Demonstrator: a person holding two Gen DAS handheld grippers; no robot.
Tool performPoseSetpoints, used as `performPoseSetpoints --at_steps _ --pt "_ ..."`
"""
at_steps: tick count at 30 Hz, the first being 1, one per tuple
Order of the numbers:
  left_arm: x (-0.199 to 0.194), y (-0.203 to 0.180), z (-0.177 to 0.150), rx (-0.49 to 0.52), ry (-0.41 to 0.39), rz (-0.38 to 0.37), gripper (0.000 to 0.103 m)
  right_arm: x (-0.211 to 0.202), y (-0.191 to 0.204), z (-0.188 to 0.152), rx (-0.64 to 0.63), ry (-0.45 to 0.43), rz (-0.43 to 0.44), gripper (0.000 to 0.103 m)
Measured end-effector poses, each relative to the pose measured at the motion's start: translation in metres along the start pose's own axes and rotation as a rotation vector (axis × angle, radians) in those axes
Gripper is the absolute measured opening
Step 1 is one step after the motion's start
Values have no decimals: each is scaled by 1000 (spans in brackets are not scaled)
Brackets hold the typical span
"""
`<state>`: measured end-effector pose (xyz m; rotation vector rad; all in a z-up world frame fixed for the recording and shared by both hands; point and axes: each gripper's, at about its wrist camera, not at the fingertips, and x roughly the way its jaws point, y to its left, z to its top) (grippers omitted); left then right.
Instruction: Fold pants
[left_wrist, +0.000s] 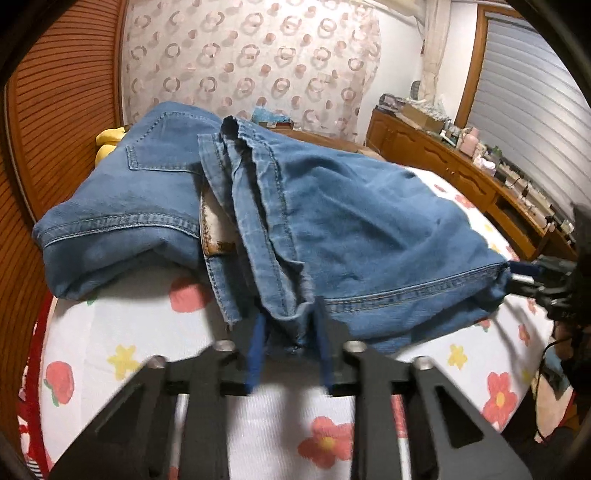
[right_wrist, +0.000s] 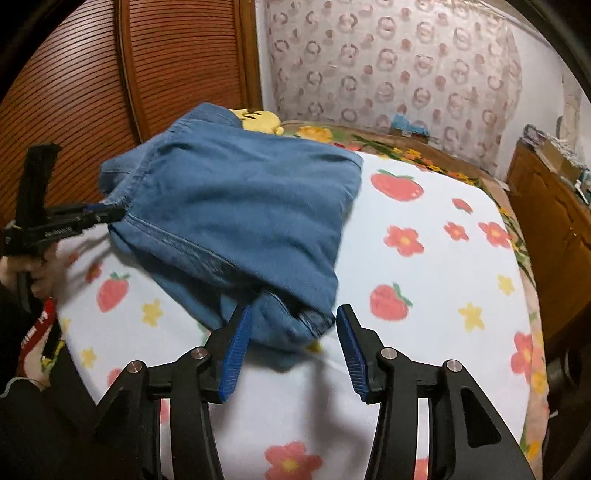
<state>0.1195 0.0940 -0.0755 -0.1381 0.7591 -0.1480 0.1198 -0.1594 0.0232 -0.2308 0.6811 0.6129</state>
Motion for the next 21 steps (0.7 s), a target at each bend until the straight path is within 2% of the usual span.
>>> performPoseSetpoints --at_steps 9,14,21 --pt "-56 -5 31 1 -126 -29 13 5 -12 1 62 -22 20 50" --pt "-50 -9 33 18 -102 0 14 11 -9 -1 66 -19 12 50" --pt "-44 3 18 -8 -67 35 19 14 -9 -3 93 -6 17 50"
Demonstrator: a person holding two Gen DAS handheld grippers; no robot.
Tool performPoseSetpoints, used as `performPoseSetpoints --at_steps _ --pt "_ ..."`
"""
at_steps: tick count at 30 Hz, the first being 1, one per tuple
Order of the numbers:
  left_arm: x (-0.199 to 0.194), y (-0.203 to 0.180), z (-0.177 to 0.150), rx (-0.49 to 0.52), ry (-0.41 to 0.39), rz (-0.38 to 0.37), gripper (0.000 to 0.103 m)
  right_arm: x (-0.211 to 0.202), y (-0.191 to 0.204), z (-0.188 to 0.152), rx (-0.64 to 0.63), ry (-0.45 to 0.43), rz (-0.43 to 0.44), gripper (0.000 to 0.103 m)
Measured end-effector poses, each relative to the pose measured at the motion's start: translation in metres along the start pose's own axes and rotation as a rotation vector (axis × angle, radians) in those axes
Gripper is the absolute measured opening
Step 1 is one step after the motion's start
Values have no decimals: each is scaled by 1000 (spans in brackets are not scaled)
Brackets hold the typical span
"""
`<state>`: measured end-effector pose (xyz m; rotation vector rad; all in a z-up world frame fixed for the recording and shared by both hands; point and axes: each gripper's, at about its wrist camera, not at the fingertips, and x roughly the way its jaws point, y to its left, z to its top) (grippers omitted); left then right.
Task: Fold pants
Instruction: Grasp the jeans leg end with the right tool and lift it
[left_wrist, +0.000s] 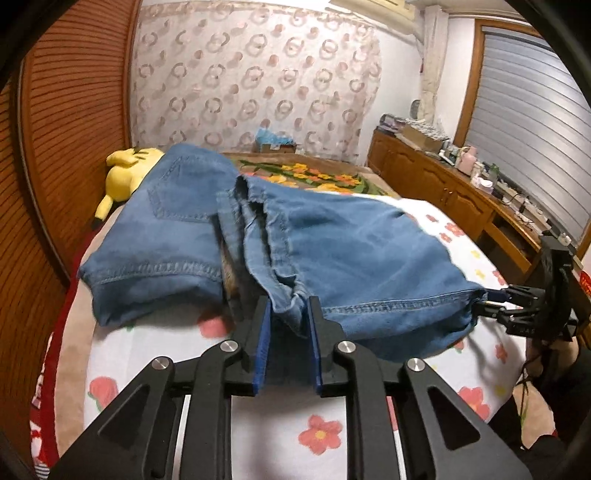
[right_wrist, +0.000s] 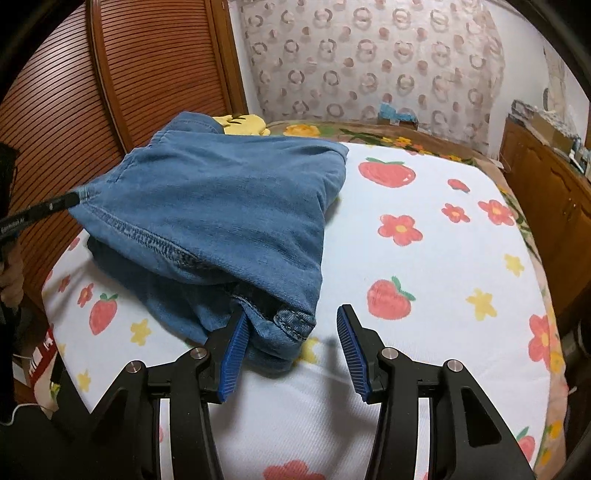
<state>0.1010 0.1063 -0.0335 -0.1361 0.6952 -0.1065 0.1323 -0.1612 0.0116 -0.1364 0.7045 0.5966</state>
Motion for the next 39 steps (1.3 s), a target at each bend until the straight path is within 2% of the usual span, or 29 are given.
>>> performPoseSetpoints --at_steps 4,7,8,9,14,29,31,33,35,39 --pt "-1 2 -4 -1 9 37 19 2 2 1 7 11 2 50" --pt "-5 -4 -3 20 -11 54 36 2 4 1 2 17 4 50" --pt "-7 -8 -2 32 -23 55 46 2 4 1 1 20 7 50" --pt "-8 -9 -1 39 -31 53 48 3 5 1 1 22 9 50" --pt "-3 -25 3 74 -32 47 48 8 5 0 8 37 14 50" --pt "42 -67 0 139 34 -1 48 11 3 1 18 51 23 50" --pt "53 -68 -1 149 53 6 48 12 3 2 29 57 65 25" --pt "68 -69 -5 162 94 28 48 10 5 7 35 39 59 15" --pt "77 -67 -9 161 118 26 48 3 4 15 44 -6 49 12" --pt "76 -61 -12 136 109 -5 48 -15 7 37 70 -105 54 11"
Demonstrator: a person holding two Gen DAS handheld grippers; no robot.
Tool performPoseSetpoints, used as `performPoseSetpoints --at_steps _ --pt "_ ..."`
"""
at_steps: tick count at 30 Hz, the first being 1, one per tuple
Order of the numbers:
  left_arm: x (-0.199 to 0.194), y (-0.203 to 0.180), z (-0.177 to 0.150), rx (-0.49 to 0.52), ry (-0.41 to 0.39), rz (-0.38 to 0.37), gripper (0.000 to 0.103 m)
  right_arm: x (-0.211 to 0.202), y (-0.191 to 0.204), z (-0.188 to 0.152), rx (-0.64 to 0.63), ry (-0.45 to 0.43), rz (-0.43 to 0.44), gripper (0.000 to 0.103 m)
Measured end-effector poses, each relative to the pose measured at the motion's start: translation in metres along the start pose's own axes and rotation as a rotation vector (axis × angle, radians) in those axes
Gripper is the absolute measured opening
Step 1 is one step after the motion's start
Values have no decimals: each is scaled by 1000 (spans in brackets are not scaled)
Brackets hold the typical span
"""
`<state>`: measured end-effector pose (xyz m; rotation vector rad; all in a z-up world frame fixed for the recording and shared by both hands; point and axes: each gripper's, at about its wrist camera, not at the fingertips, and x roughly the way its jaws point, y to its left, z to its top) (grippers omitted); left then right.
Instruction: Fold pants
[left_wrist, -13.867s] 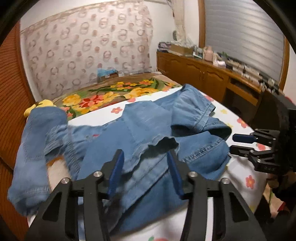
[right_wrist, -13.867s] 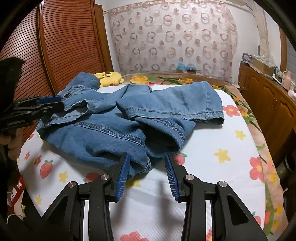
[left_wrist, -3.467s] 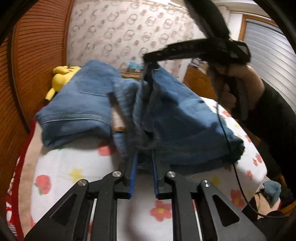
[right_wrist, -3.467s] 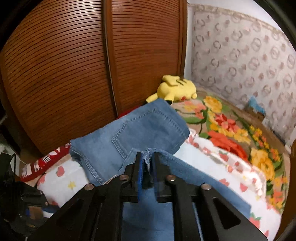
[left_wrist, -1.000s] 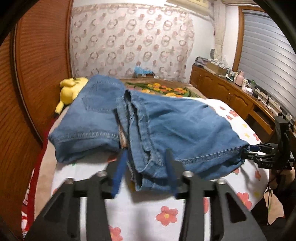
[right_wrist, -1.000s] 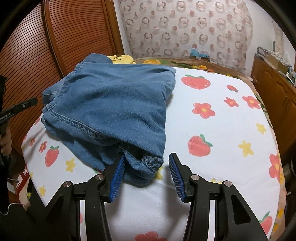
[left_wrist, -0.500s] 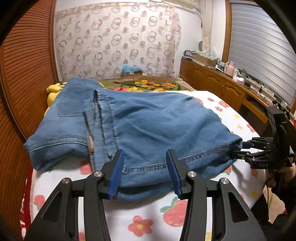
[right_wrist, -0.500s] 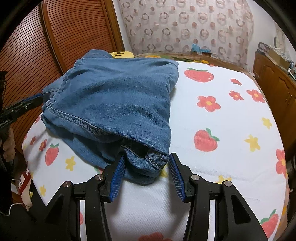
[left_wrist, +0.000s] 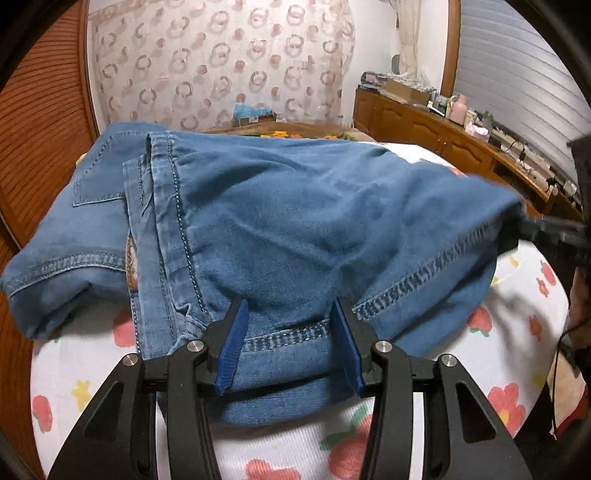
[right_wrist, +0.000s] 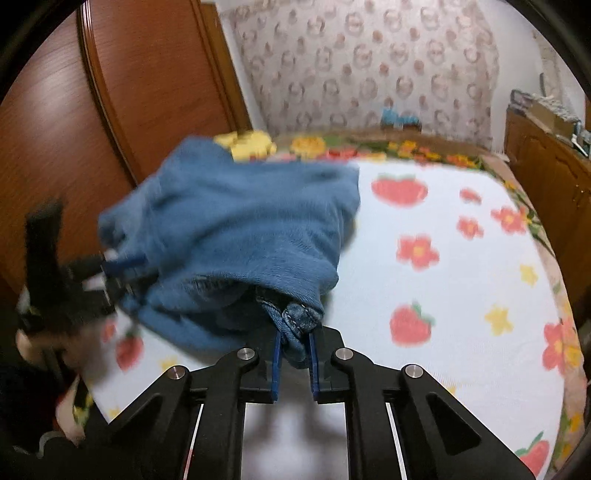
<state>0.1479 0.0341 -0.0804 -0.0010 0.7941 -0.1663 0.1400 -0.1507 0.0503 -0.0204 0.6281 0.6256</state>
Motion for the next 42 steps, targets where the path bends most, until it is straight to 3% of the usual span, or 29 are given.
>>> performPoseSetpoints --at_steps 6,12,22,27,32,37,42 --pt "-33 18 -3 -41 -51 -6 48 -7 27 37 -11 -121 52 11" --pt "-77 59 -10 -94 -113 57 48 12 70 75 -54 -170 155 11" --pt "-116 119 -25 -184 -158 161 48 39 136 74 -217 -163 340 10" --pt "-122 122 -23 -211 -176 179 48 50 133 54 -292 -66 398 10" --pt "-123 119 -13 -211 -196 138 48 65 118 38 -309 17 385 10" --pt "-119 102 4 -189 -198 41 48 78 116 33 -282 66 367 10" --pt "-94 90 21 -168 -145 -46 48 80 125 30 -281 94 343 24"
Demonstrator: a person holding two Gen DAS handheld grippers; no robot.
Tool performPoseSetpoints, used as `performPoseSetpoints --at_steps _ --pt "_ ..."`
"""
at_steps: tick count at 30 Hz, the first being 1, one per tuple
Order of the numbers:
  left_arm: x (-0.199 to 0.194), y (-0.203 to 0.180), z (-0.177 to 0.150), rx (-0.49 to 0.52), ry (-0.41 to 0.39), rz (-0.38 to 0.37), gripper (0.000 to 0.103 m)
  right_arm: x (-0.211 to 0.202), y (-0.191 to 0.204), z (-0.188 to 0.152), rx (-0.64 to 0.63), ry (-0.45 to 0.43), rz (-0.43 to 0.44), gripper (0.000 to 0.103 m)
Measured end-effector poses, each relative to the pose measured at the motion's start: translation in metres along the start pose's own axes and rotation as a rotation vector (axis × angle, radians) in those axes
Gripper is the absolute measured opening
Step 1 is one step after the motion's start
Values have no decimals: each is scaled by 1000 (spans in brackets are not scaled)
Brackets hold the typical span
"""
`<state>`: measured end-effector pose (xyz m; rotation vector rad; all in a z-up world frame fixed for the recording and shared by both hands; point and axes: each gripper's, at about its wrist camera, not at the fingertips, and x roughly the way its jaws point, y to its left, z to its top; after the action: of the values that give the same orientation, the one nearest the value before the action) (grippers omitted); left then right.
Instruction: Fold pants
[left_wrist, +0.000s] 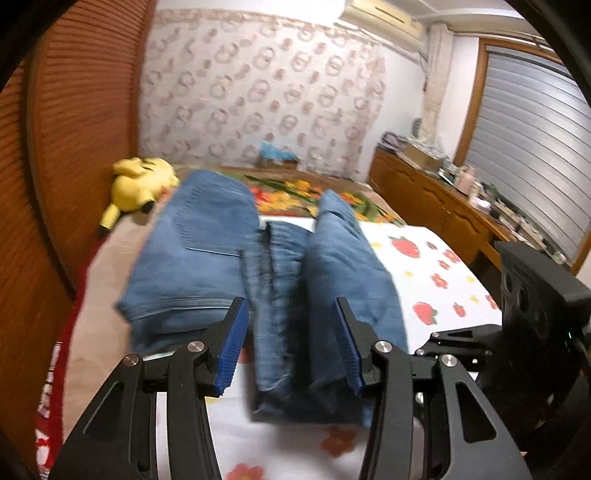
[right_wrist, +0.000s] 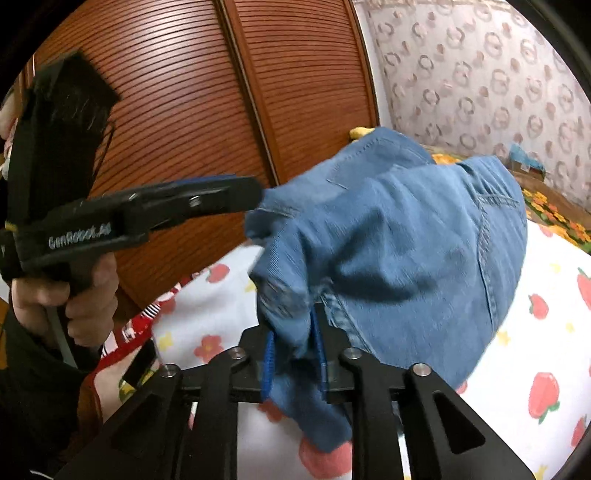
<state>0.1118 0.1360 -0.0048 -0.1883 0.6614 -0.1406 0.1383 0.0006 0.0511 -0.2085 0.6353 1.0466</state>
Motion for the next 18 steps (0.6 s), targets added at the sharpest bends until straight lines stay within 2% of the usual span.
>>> performPoseSetpoints --at_steps 2,8,13,18 --pt "9 -4 3 1 19 -10 48 -11 0 2 15 9 1 34" --pt "9 -13 3 18 19 -25 48 -52 -3 -15 10 7 -49 35" --pt "16 -20 3 33 38 -38 48 -89 -14 -24 32 -33 -143 36" --pt "28 -31 5 77 74 -46 48 -101 -28 -27 63 -55 -241 37"
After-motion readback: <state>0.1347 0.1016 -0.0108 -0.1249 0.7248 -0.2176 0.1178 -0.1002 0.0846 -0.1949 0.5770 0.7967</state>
